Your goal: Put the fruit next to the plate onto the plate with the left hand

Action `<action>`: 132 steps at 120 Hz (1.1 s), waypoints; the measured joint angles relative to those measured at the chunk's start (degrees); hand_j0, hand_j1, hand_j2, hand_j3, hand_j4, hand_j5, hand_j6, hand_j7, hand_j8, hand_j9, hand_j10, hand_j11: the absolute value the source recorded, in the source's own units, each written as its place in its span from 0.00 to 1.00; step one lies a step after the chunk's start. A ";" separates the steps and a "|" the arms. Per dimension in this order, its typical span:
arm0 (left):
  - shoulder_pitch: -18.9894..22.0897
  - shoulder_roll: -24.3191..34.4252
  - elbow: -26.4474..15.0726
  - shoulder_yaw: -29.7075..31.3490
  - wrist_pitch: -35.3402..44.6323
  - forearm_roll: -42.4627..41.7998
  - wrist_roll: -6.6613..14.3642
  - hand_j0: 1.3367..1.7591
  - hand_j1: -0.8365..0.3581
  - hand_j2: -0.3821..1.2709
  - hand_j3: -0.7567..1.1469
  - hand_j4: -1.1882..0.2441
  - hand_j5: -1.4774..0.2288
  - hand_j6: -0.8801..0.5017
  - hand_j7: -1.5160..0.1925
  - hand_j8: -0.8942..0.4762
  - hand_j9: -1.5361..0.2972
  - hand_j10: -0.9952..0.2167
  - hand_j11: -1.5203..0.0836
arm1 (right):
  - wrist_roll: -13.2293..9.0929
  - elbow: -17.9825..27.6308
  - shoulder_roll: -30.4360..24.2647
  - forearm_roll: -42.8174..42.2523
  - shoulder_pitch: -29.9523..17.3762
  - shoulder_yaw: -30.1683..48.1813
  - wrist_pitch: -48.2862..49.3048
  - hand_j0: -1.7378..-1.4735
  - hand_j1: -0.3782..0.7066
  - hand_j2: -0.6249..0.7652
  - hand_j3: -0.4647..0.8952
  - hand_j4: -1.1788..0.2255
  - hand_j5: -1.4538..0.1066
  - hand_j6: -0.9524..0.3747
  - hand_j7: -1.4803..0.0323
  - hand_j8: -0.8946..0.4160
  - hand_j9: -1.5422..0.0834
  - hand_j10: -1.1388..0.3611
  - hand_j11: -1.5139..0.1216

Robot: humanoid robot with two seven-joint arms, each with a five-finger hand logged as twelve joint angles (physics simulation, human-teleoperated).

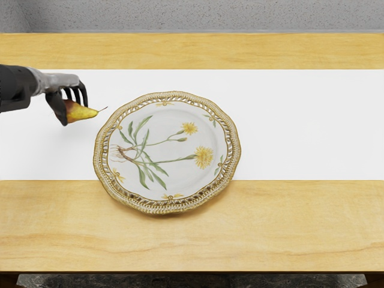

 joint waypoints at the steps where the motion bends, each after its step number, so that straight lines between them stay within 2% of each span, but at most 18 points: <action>1: -0.12 -0.06 -0.09 -0.01 0.00 -0.15 0.04 0.76 0.44 0.46 0.40 0.44 0.41 0.27 0.43 0.29 0.42 0.33 0.47 | 0.00 0.00 0.00 0.00 0.00 0.00 0.00 0.30 0.06 0.44 0.34 0.82 0.90 0.69 0.95 0.66 0.92 0.74 0.90; 42: -1.42 -4.79 -1.23 -0.07 0.45 -3.11 0.47 0.76 0.47 0.42 0.40 0.43 0.41 0.27 0.44 0.28 0.42 0.34 0.47 | -0.01 -0.07 0.00 0.00 -0.06 -0.01 0.00 0.30 0.06 0.44 0.34 0.82 0.90 0.69 0.95 0.66 0.92 0.74 0.90; 87: -1.65 -10.21 -1.10 -0.47 0.90 -4.79 0.45 0.76 0.46 0.42 0.40 0.43 0.41 0.27 0.44 0.29 0.42 0.33 0.47 | -0.01 -0.08 0.00 0.00 -0.01 0.00 0.00 0.30 0.06 0.44 0.34 0.82 0.90 0.69 0.95 0.66 0.92 0.74 0.90; 119: -0.69 -15.60 0.97 -0.26 0.86 -5.55 0.55 0.76 0.46 0.42 0.40 0.43 0.41 0.27 0.44 0.29 0.42 0.34 0.47 | -0.01 -0.07 0.00 0.00 0.00 -0.02 0.00 0.30 0.06 0.44 0.34 0.82 0.90 0.69 0.95 0.66 0.92 0.74 0.90; 132: 0.11 -16.11 2.30 -0.08 0.80 -5.42 0.56 0.76 0.46 0.42 0.40 0.43 0.41 0.27 0.44 0.29 0.42 0.34 0.47 | -0.01 -0.06 0.00 0.00 0.00 -0.01 0.00 0.30 0.06 0.44 0.34 0.82 0.90 0.69 0.95 0.66 0.92 0.74 0.90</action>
